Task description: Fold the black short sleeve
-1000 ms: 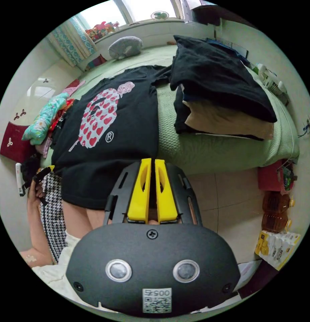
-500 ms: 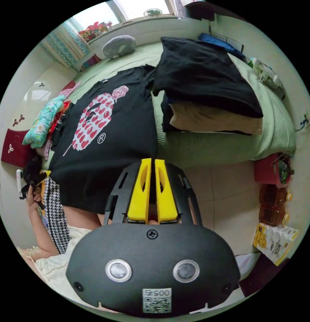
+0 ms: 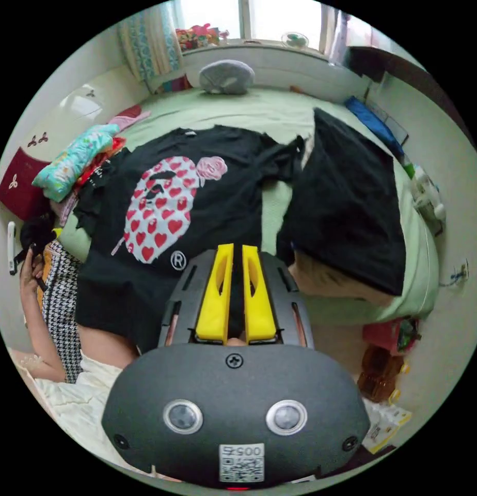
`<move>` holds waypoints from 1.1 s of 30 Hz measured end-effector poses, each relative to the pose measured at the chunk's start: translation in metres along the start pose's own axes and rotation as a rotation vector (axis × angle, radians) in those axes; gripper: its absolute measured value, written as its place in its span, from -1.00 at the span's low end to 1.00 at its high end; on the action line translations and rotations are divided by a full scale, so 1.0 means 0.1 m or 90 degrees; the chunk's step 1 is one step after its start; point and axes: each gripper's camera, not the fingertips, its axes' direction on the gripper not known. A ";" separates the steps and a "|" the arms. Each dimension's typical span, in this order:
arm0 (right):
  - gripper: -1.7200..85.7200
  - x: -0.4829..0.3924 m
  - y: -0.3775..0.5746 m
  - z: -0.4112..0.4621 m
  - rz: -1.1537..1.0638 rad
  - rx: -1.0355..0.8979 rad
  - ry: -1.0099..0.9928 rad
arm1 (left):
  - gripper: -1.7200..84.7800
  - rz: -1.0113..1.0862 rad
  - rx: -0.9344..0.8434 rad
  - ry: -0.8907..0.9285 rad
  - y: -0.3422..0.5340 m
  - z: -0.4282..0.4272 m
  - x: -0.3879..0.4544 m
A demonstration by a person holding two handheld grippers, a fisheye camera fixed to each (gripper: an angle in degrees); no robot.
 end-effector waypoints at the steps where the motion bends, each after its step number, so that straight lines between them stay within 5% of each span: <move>1: -0.88 -0.19 -0.31 0.07 -0.035 0.023 0.018 | -0.88 0.009 0.016 0.006 -0.23 0.12 0.15; 6: -0.91 -0.69 -1.56 0.70 -0.069 0.092 0.003 | -0.87 0.018 -0.039 0.092 -1.06 0.85 0.62; 14: -0.92 -0.69 -3.39 2.27 0.058 0.006 0.015 | -0.87 0.002 -0.061 0.078 -1.33 1.49 0.76; 33: -0.98 -0.97 -4.57 3.66 0.101 -0.033 0.042 | -0.87 -0.086 0.013 0.048 -1.70 1.61 0.39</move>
